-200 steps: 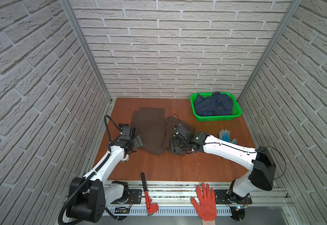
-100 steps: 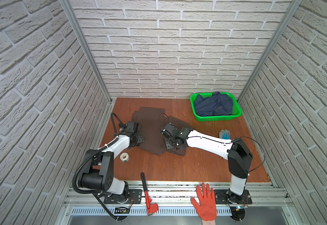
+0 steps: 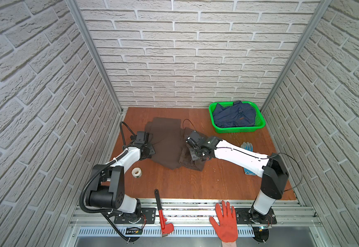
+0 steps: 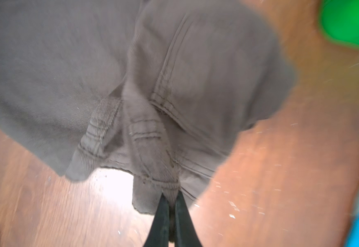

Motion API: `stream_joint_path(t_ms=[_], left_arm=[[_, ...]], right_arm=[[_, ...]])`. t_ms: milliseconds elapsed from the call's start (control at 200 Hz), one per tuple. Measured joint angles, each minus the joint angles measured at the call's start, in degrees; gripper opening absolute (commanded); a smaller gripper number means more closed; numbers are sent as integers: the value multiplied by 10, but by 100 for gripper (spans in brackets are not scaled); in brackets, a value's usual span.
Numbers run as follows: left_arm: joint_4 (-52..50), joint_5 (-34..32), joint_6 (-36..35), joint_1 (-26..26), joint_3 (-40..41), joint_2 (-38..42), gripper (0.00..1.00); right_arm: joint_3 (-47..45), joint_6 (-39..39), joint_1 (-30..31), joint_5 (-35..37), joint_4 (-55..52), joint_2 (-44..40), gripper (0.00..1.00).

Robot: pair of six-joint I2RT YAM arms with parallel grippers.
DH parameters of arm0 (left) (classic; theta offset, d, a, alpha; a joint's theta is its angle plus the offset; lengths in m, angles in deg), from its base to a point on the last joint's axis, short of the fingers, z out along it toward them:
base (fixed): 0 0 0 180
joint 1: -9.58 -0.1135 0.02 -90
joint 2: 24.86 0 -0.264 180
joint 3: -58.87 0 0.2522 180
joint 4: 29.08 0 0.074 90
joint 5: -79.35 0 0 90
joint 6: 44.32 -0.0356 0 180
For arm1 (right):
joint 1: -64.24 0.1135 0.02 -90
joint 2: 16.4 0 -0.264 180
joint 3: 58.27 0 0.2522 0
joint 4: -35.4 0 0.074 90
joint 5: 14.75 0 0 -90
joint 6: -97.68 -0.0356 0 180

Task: Fold and stack the trousers
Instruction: Flatten out the trousers at the center of the table.

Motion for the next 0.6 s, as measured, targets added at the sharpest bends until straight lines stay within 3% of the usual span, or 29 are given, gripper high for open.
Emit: stream_joint_path(t_ms=[275,440,600], left_arm=[[-78,-27,-45,-52,-74,139,0],[-133,-42,-63,-92,-115,198,0],[-155,-39,-69,-102,-131,198,0]], right_arm=[[0,98,-63,38,-26,-154,6],[0,134,-140,48,-30,-194,5],[0,150,-225,55,-29,-199,6]])
